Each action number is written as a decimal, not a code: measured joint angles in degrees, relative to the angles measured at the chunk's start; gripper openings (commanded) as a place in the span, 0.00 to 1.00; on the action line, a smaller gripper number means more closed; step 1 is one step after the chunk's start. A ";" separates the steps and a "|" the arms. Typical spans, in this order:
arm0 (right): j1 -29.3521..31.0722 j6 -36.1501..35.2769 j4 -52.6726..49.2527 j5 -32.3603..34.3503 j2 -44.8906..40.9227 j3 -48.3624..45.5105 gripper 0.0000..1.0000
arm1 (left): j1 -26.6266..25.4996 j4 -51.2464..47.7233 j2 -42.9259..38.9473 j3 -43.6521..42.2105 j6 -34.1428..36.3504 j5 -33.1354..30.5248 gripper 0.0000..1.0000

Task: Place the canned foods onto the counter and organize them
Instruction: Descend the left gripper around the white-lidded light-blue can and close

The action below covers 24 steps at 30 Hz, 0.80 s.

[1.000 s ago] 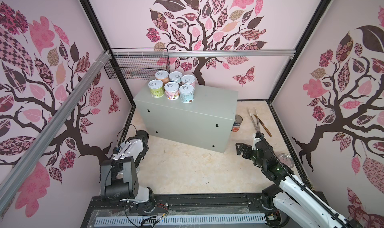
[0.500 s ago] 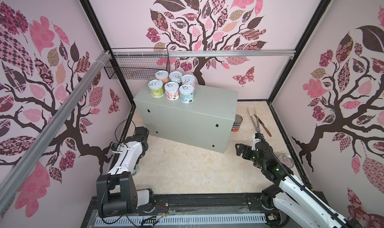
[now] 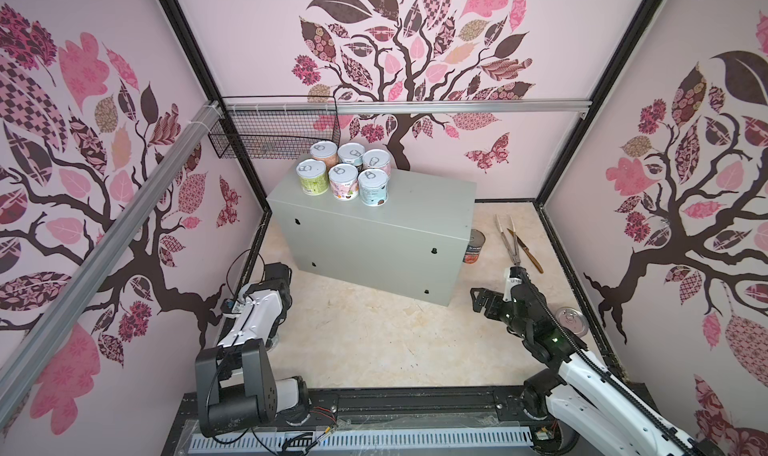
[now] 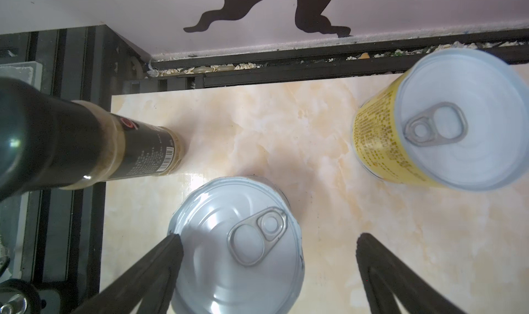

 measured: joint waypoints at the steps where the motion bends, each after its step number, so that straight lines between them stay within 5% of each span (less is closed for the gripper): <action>1: 0.00 0.02 0.02 0.00 0.04 -0.11 1.00 | 0.00 0.15 0.26 0.00 0.24 -0.20 0.98; 14: 0.00 0.02 1.29 -0.68 2.54 -0.22 1.00 | 0.04 -0.94 0.68 0.79 0.85 -0.48 0.98; 24: 0.00 0.00 2.25 -1.36 3.08 -0.22 1.00 | 0.04 -2.49 -8.13 1.38 1.01 2.10 0.98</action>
